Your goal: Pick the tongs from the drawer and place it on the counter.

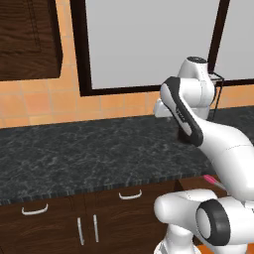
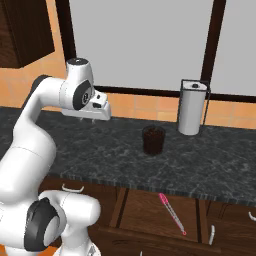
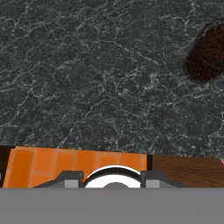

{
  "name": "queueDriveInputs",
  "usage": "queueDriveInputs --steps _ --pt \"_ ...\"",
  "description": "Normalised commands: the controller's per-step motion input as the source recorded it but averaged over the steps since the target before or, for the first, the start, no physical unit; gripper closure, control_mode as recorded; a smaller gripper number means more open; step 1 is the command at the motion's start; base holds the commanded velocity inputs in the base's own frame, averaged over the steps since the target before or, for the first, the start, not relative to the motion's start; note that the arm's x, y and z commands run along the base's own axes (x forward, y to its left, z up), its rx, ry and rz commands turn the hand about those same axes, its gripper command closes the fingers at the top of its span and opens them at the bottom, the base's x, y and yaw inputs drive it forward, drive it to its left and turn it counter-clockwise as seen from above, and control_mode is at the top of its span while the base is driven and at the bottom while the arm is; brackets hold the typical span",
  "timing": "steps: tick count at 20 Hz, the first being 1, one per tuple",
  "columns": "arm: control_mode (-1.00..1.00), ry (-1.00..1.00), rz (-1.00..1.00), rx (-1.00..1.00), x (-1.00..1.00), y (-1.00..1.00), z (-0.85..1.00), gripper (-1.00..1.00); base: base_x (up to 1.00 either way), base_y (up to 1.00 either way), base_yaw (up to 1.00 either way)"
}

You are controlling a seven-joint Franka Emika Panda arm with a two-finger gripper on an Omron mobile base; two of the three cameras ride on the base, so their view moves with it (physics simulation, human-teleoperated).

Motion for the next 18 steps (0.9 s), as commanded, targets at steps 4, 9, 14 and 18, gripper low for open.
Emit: queueDriveInputs --steps 4,9,14,18 --pt "-1.00 0.05 -0.05 0.00 -0.32 -0.40 -0.02 -1.00 0.00 0.00 0.00" --pt "-1.00 0.10 -0.16 0.00 -0.33 -0.72 -0.18 -1.00 0.00 0.00 0.00" --pt "-1.00 0.00 0.01 0.00 -0.32 -0.32 -0.13 -1.00 0.00 0.00 0.00" --pt "-1.00 0.00 0.13 0.00 -0.66 0.00 -0.17 -1.00 0.00 0.00 0.00"
